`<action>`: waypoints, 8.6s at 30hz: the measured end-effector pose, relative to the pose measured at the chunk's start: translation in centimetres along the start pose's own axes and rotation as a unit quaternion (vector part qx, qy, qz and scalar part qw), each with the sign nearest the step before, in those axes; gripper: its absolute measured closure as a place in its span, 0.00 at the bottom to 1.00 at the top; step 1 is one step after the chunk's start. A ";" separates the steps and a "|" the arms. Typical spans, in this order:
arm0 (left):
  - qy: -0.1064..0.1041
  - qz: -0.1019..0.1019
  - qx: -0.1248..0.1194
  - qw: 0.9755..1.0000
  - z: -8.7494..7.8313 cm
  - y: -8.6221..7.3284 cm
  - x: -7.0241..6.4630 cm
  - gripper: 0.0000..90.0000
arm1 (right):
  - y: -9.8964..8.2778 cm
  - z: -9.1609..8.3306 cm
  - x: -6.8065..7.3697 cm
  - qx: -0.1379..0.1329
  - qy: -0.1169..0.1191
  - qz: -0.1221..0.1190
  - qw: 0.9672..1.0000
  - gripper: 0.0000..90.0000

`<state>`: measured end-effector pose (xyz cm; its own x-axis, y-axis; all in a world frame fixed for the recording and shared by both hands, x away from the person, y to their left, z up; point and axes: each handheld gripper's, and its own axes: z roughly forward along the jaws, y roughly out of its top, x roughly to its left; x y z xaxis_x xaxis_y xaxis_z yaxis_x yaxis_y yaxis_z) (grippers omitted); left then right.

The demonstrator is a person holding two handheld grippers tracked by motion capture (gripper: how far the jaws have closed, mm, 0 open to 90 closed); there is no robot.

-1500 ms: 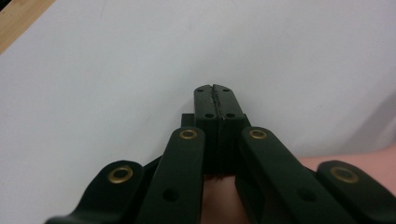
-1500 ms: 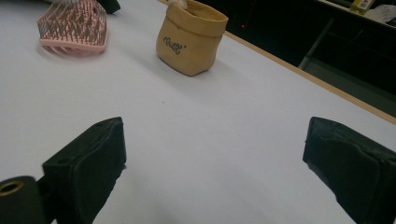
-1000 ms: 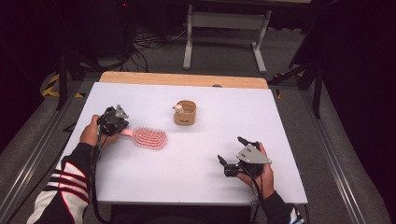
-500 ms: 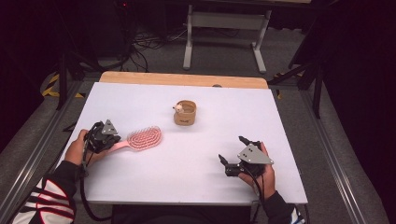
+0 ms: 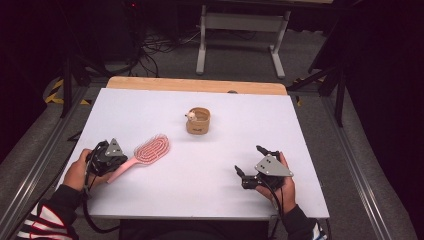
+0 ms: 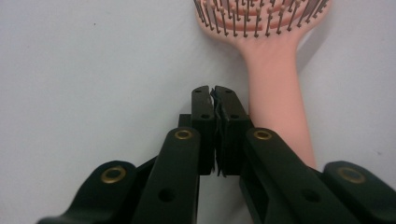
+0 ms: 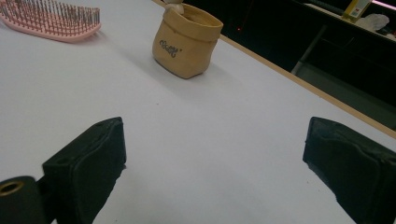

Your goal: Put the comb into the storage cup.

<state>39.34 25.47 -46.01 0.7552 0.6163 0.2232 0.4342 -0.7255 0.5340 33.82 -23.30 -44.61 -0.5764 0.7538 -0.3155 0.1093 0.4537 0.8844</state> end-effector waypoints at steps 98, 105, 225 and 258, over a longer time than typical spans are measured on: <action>0.047 -0.066 -0.183 0.980 -1.8 2.4 -3.2 0.77 | -0.5 0.9 -1.2 0.031 -0.017 0.073 0.997 0.09; 0.043 -0.058 -0.200 0.977 -1.7 2.7 -4.1 0.77 | -0.5 1.0 -1.0 0.021 0.009 0.078 0.997 0.07; -0.030 0.033 -0.327 0.944 0.0 8.0 -9.2 0.31 | 12.1 4.5 3.9 -0.153 0.105 0.134 0.973 0.71; -0.012 -0.003 -0.307 0.952 -1.4 0.6 -6.2 0.11 | 11.7 2.8 1.7 -0.164 0.064 0.127 0.976 0.71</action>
<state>34.24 21.65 -45.88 0.7679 0.6076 0.2028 0.0757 -0.4005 0.9132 36.42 -15.39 -35.78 -0.6638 0.7465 -0.0455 0.0084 0.0683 0.9976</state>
